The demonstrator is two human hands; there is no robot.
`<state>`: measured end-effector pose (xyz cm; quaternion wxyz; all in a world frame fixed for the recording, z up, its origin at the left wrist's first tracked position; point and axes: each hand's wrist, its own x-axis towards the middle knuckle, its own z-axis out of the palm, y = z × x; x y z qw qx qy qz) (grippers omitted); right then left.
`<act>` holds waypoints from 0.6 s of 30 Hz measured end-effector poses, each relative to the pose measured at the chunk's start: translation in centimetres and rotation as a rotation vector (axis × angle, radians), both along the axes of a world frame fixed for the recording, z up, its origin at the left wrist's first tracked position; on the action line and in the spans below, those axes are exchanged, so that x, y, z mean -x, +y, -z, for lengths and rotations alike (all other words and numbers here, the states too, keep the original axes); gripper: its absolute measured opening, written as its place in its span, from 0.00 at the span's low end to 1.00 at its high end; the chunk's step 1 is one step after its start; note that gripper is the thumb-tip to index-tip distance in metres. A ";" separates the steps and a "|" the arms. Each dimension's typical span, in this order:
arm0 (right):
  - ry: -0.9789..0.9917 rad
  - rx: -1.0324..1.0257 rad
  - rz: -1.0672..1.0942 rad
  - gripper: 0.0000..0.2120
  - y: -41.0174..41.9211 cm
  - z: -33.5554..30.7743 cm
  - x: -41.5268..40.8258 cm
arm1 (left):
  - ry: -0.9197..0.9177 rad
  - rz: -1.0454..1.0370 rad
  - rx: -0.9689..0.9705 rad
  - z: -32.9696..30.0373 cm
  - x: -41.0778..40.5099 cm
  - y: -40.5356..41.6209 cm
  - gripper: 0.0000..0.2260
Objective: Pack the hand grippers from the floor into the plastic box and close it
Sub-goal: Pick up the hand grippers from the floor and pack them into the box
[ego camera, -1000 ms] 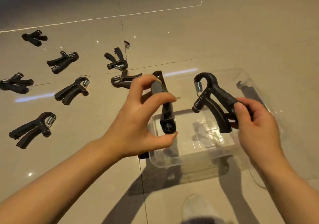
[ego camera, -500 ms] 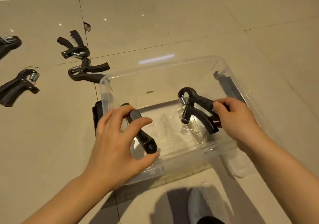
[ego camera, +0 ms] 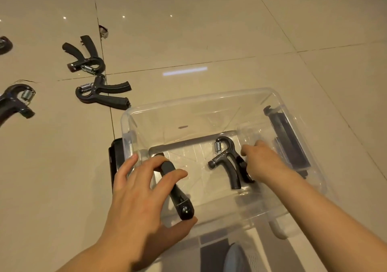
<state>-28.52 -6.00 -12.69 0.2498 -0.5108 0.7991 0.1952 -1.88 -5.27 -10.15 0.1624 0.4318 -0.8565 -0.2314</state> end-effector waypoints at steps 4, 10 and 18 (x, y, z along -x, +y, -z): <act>0.012 -0.112 -0.180 0.21 -0.6 -0.5 0.2 | -0.031 0.001 -0.010 -0.1 0.0 0.0 0.29; 0.073 -0.318 -0.995 0.32 -1.3 0.7 -0.9 | -0.052 -0.017 -0.031 -0.6 0.2 0.1 0.29; 0.300 -0.324 -1.013 0.31 -3.0 3.4 0.1 | -0.128 0.023 -0.002 -0.4 0.2 0.1 0.29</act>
